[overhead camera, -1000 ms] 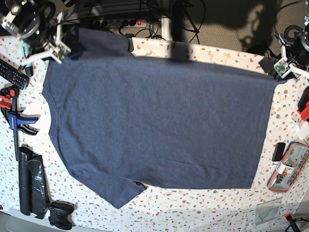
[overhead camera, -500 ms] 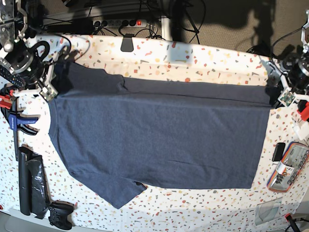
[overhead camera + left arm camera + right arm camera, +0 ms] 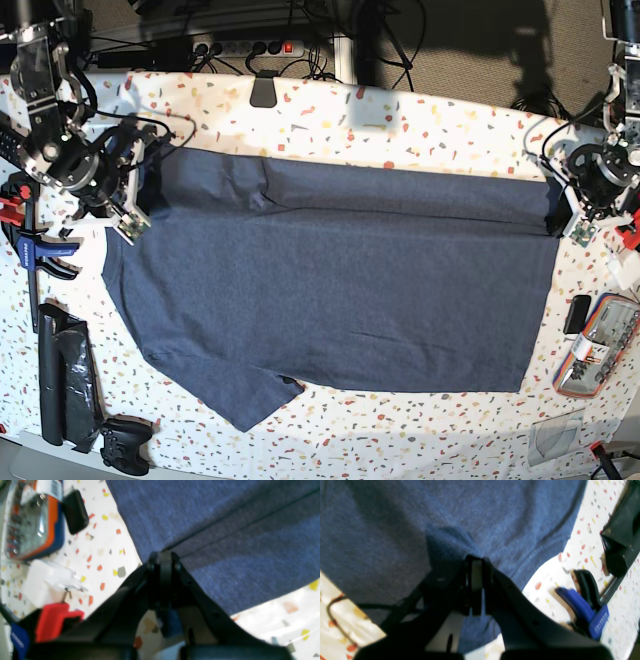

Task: Fold the T-shirt properly
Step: 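Pull the grasped shoulder corners apart to straighten the shirt, then regrasp the shirt edge with both grippers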

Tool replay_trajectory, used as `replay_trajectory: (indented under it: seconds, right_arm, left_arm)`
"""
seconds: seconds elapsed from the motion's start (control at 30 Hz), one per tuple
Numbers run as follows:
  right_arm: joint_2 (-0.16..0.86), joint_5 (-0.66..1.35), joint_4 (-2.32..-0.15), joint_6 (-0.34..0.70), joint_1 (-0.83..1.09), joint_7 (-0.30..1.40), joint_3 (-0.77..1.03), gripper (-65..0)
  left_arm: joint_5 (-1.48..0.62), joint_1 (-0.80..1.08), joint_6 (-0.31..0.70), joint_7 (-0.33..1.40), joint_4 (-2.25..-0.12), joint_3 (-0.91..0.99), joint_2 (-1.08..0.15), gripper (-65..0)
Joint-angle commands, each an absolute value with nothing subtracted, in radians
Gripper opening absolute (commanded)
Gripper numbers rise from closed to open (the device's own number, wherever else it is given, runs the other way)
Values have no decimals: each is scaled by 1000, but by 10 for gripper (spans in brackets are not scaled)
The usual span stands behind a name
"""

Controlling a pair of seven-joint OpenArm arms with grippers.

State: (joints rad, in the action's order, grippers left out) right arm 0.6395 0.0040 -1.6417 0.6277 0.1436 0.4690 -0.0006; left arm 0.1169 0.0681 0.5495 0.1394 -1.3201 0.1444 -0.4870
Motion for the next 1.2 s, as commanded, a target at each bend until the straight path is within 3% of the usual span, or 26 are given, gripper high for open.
replay_trajectory:
  seconds: [0.0, 0.13, 0.17, 0.27, 0.37, 0.47, 0.6, 0.67, 0.87, 1.17]
  right_arm:
    - [656, -1, -1639, 613, 117, 461, -2, -650]
    - [657, 0, -1588, 613, 79, 464, -18, -650]
    - [657, 0, -1588, 613, 74, 464, -18, -633]
    - [657, 1, -1588, 613, 61, 464, -18, -460]
    - [657, 4, -1589, 612, 56, 470, -18, -434]
    - [658, 71, -1607, 605, 50, 536, -18, -449]
    - [659, 224, -1665, 603, 50, 654, -5, -576]
    - [647, 272, -1683, 601, 51, 691, 21, -650]
    - [531, 416, -1681, 594, 74, 751, 155, -650]
    - [441, 284, -1511, 594, 102, 604, 186, -650]
  left_arm:
    - [115, 46, 528, 126, -1319, 155, -511, -650]
    - [115, 47, 528, 125, -1303, 155, -511, -650]
    - [115, 46, 527, 125, -1303, 155, -511, -621]
    - [111, 44, 525, 125, -1303, 155, -511, -449]
    - [111, 44, 520, 126, -1305, 155, -520, -394]
    - [82, 45, 516, 147, -1315, 156, -545, -394]
    - [-113, 47, 517, 241, -1365, 157, -581, -402]
    - [-218, 47, 517, 294, -1392, 157, -586, -437]
    - [-392, 61, 521, 329, -1399, 157, -569, -650]
    - [-394, 66, 487, 319, -1343, 156, -437, -650]
